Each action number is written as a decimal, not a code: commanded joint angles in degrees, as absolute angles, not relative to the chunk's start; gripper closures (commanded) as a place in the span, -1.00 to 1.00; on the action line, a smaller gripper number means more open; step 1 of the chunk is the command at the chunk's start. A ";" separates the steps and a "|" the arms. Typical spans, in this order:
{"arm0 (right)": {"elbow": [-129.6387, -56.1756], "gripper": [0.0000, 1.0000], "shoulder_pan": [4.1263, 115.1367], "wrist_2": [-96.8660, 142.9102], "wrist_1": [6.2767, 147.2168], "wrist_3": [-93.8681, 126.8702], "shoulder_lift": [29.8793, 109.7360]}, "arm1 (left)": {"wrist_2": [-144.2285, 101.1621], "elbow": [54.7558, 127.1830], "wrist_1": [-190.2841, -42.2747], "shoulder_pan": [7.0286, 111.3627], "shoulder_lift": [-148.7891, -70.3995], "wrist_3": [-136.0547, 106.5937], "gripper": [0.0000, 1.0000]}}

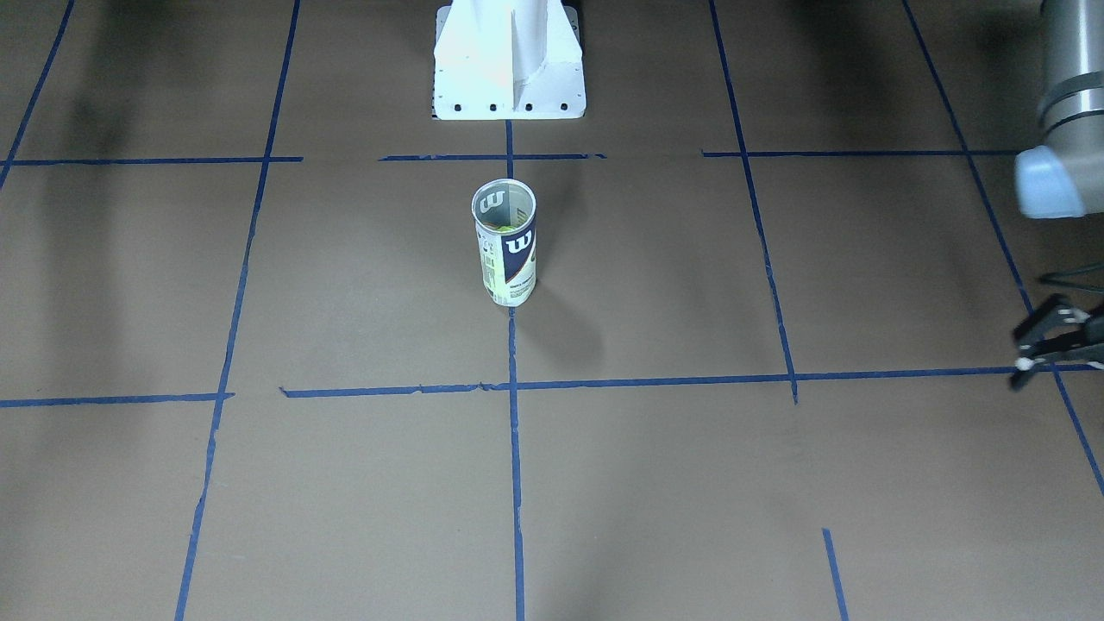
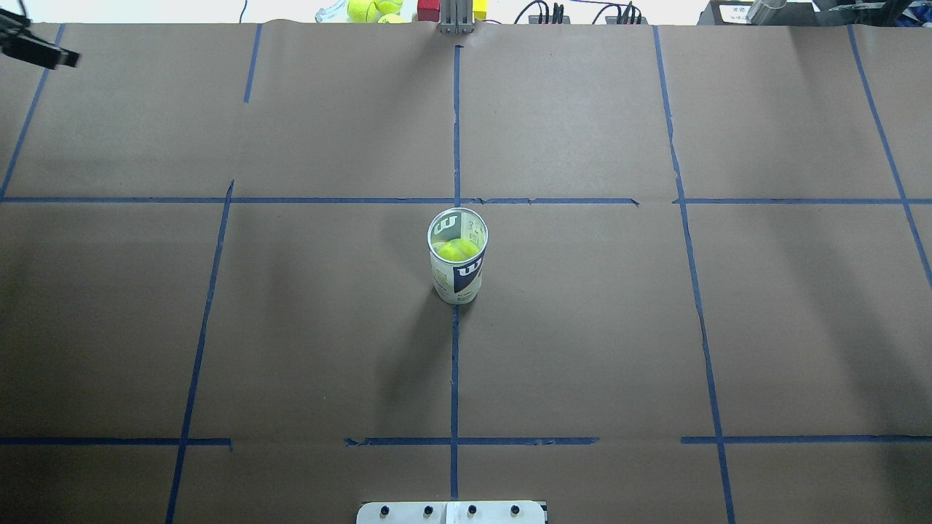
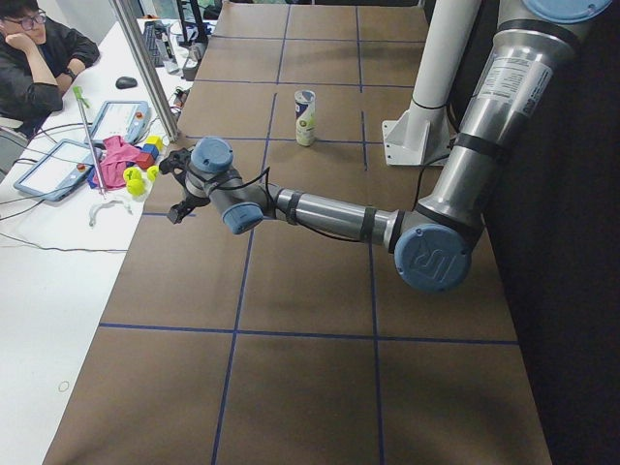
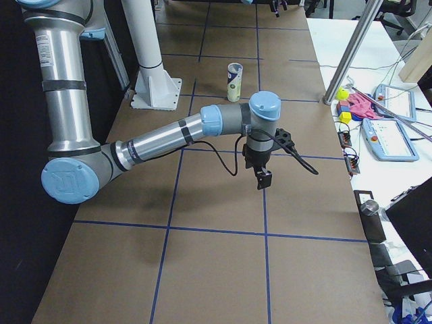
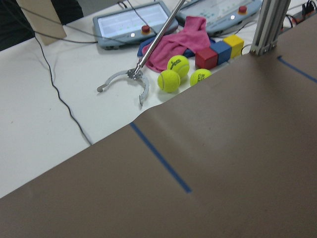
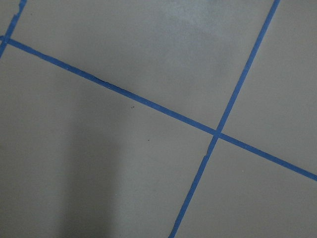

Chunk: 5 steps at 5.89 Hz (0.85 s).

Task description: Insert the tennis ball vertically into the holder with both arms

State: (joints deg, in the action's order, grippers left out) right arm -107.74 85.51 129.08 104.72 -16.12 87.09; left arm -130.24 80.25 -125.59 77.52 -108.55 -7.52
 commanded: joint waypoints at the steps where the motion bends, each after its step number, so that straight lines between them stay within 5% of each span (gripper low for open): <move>1: -103.83 -0.99 85.61 129.11 103.71 -15.91 88.42 | -132.27 82.70 -106.78 81.89 -103.64 -1.69 -1.00; 3: -96.80 -0.95 85.61 129.20 93.32 -15.30 91.47 | -131.05 83.31 -77.83 89.43 -103.71 7.81 -1.00; 5: -97.90 -0.98 86.13 129.90 90.44 -10.73 94.74 | -131.66 87.01 -75.23 89.91 -98.02 8.00 -1.00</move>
State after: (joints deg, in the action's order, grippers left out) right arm -97.60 86.01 129.74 91.60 -12.10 93.63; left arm -131.43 85.88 -76.72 89.50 -100.06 7.72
